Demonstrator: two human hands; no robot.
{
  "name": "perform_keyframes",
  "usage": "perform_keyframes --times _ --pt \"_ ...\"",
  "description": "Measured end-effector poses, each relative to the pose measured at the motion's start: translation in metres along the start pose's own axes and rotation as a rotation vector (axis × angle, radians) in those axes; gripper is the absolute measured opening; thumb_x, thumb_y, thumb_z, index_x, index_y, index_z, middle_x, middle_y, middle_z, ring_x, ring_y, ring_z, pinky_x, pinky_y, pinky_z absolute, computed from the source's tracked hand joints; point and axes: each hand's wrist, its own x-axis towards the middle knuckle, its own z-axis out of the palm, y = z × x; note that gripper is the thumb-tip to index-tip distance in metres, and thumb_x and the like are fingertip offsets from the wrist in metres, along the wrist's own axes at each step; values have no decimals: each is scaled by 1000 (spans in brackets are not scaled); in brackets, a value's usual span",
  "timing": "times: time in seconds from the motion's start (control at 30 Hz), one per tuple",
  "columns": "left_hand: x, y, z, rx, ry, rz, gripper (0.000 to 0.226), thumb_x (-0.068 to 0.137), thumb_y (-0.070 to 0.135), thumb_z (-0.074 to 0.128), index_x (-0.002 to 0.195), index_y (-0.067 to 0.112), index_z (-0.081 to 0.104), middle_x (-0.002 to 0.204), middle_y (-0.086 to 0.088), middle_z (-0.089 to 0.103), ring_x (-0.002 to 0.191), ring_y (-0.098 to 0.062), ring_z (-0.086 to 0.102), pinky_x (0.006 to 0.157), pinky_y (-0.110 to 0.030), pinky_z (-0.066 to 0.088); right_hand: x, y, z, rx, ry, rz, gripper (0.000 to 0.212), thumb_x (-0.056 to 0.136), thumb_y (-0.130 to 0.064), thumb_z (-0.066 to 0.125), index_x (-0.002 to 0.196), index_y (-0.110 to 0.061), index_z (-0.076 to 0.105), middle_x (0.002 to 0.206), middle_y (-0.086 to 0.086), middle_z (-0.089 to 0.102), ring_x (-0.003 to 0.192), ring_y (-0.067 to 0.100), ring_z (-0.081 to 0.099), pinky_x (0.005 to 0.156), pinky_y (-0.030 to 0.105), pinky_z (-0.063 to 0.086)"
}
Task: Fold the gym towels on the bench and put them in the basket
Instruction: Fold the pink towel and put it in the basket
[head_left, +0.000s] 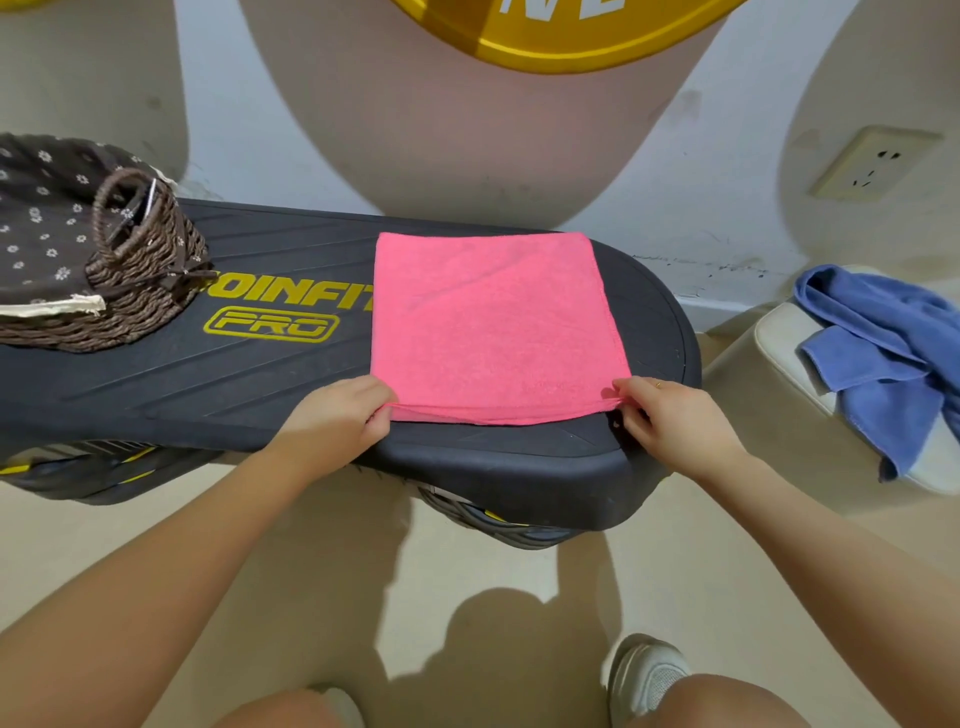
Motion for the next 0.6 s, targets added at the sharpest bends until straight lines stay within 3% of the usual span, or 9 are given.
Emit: perform_keyframes --times 0.13,0.2,0.27,0.33,0.4,0.47,0.6 --pt "7 6 -3 -164 -55 -290 24 90 17 39 84 1 56 80 -15 58 79 -34 52 67 -38 39 3 -1 -4 67 11 29 22 95 -22 45 104 -7 59 101 10 68 93 34 62 72 39 49" --pt "7 8 -4 -266 -50 -349 21 92 12 40 85 0 56 80 -18 56 81 -32 50 67 -36 35 4 0 -11 252 19 95 18 95 -22 50 99 -9 60 94 8 69 88 31 63 73 38 48" --pt "2 10 -10 -350 69 -291 29 86 15 37 82 -1 60 80 -13 57 83 -20 47 71 -29 33 3 0 -20 534 62 132 9 90 -22 57 91 -18 65 97 4 70 93 22 64 84 35 48" --pt "-1 10 -18 -428 131 -107 34 74 15 34 66 -5 60 71 -15 60 77 -18 49 71 -24 37 1 -3 -29 743 14 83 15 80 -26 53 75 -36 62 95 -2 70 98 13 61 91 25 44" --pt "-1 7 -25 -516 17 -37 30 65 19 32 51 0 50 54 -18 51 57 -24 47 56 -29 39 5 -10 -30 848 -91 73 16 67 -31 45 56 -34 55 70 -13 61 77 6 56 75 17 40" --pt "5 5 -28 -576 -83 -81 25 60 26 34 48 5 41 48 -12 38 46 -15 34 47 -25 28 12 -16 -32 936 -144 107 15 63 -27 43 48 -25 44 49 -11 41 54 2 37 55 17 28" --pt "24 -1 -33 -636 -125 -343 15 54 14 35 50 3 44 48 7 37 52 -12 34 50 -25 27 31 -9 -34 1092 -56 213 14 67 -15 39 54 -11 38 47 -12 35 49 4 30 51 23 22"
